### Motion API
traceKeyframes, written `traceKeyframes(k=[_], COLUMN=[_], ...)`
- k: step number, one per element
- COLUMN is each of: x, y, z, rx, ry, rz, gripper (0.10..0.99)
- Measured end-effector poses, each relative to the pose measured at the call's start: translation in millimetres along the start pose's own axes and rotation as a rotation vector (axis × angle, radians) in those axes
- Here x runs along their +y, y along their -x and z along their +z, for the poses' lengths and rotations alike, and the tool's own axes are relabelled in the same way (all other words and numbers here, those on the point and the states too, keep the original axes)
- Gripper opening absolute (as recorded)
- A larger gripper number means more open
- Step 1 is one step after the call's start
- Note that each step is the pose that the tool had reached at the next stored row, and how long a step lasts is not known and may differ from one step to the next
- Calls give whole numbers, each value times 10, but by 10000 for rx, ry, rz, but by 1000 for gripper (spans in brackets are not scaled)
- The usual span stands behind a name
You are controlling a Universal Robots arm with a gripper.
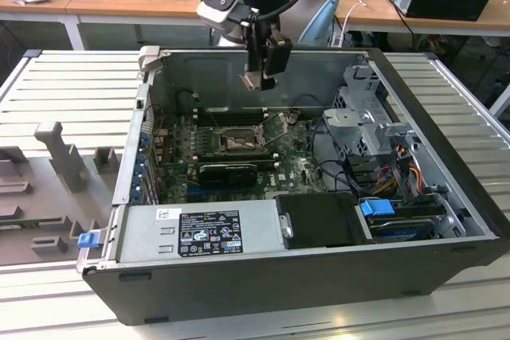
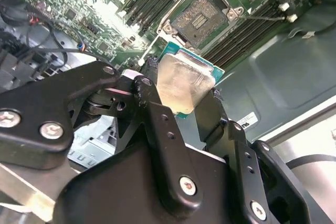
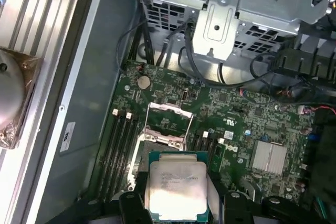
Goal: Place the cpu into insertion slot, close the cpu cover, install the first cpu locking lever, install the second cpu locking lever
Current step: 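Place the cpu into insertion slot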
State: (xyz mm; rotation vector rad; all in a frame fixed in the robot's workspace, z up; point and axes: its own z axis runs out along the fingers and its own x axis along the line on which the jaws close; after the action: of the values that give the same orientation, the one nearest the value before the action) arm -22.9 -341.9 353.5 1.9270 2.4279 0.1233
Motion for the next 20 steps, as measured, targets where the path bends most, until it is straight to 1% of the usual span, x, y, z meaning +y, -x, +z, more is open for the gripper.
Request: traceKeyframes(k=[4,7,11,17,20], x=[-1,-1,-2,-3,-3], y=[0,0,0,0,0], z=[11,15,26,32,38], rx=[-75,-116,-213,-302,-320], ry=[16,25,46,63,63], rz=[870,1337,2458,3404,3432], gripper=[529,529,529,529,529])
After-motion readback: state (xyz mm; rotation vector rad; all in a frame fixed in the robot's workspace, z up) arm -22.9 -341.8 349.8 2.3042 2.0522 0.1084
